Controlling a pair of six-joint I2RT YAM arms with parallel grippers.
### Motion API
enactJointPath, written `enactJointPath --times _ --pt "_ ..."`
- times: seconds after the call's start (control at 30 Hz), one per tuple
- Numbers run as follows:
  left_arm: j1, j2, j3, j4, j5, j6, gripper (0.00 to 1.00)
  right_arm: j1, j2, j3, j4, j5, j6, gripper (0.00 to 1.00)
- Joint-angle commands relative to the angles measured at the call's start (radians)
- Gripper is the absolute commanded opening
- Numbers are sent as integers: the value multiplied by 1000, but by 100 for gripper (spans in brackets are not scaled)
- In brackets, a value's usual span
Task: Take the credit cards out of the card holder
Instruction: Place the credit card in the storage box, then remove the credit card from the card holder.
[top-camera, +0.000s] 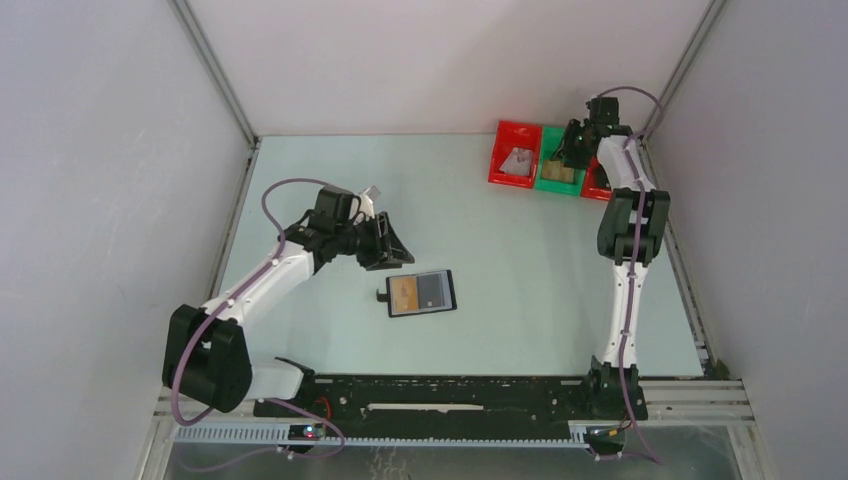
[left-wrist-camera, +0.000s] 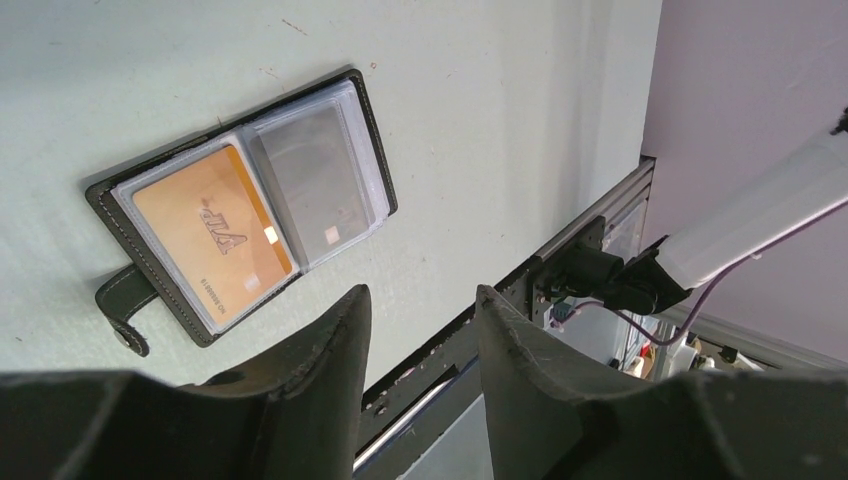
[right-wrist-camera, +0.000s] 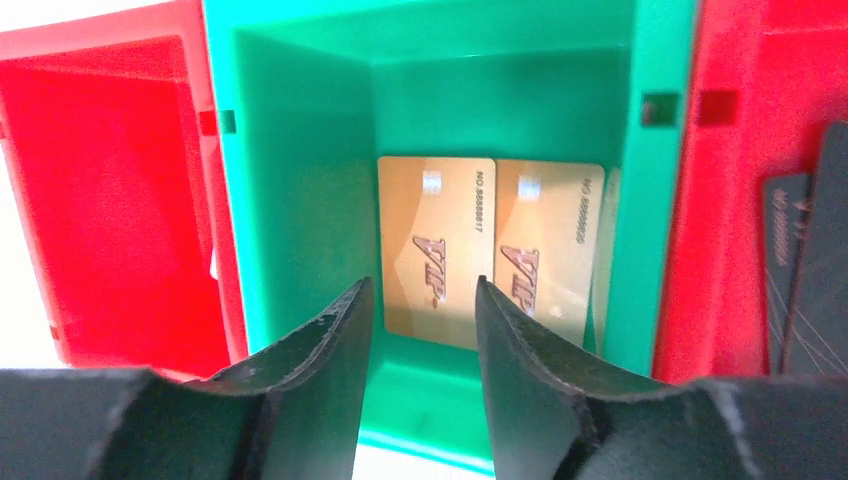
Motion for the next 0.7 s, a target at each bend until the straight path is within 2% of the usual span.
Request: enactJointPath --times 0.0,0.17,0.27,0.4,0.5,0.67 --pt "7 -32 28 18 2 24 49 5 -239 -124 105 83 15 52" --pt "6 -50 12 -18 -72 19 49 26 -462 -319 174 60 18 53" --pt "1 -45 -10 -36 -125 15 49 48 -604 -485 213 -40 67 52" --pt "-36 -12 -66 44 -148 -73 49 86 -821 -871 415 -237 236 51" --pt "-64 9 -93 93 -171 -119 49 213 -932 -1092 470 -267 287 51" --pt "-44 -8 -132 65 -256 -124 49 432 -993 -1366 578 -355 387 52"
